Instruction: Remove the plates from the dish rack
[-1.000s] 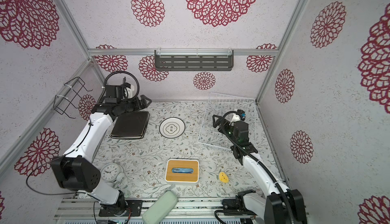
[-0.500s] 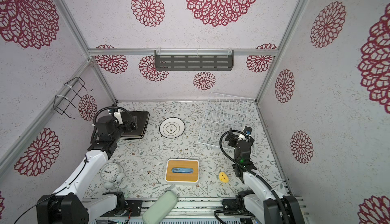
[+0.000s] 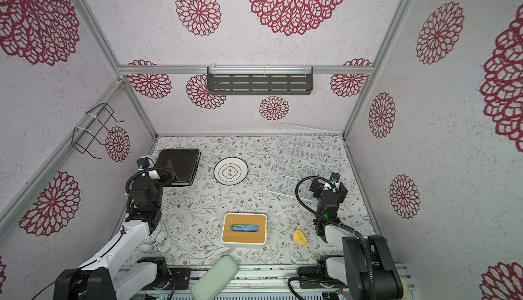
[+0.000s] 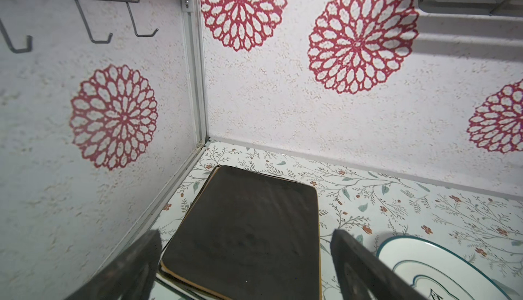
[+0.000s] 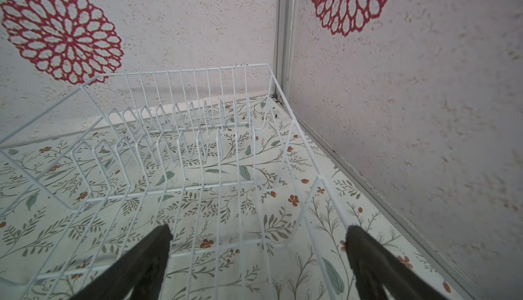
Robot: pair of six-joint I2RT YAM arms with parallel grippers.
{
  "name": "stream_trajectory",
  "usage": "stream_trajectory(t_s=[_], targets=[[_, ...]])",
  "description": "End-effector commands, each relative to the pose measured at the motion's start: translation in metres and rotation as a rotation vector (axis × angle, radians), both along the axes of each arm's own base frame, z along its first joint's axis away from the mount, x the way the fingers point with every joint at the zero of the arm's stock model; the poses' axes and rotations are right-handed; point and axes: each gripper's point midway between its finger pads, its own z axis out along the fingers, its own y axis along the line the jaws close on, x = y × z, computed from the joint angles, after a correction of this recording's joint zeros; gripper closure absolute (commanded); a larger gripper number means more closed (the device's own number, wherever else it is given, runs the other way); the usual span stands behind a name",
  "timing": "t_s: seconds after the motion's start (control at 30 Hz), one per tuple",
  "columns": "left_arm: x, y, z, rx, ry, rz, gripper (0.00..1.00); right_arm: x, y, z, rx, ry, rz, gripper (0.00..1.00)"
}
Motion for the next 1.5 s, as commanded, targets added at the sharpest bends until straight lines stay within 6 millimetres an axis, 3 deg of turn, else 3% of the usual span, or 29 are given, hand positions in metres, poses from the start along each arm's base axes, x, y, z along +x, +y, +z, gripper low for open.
stream_trajectory(t_s=[0.0, 0.13, 0.6, 1.0, 1.27, 1.37, 1.47], targets=[[-0.003, 0.006, 0.025, 0.019, -0.107, 0.040, 0.03, 0.003, 0.000, 0.008, -0.008, 0.003, 0.016, 0.01], [-0.004, 0.012, 0.019, 0.018, -0.108, 0.070, 0.03, -0.004, -0.005, -0.002, -0.005, -0.031, 0.010, 0.01], [-0.002, 0.022, -0.003, 0.047, -0.114, 0.134, 0.03, 0.009, 0.008, -0.025, -0.053, -0.044, 0.108, 0.01], [-0.007, 0.030, -0.046, 0.040, -0.020, 0.162, 0.03, 0.025, 0.003, -0.034, -0.052, 0.031, 0.069, 0.01], [0.007, 0.023, -0.095, 0.056, 0.015, 0.107, 0.03, 0.025, 0.004, -0.034, -0.052, 0.029, 0.073, 0.01], [0.012, 0.021, -0.093, 0.078, 0.005, 0.122, 0.03, 0.025, 0.003, -0.033, -0.053, 0.028, 0.073, 0.01], [0.029, 0.028, -0.100, 0.067, 0.094, 0.138, 0.03, 0.025, 0.004, -0.034, -0.053, 0.030, 0.073, 0.01]])
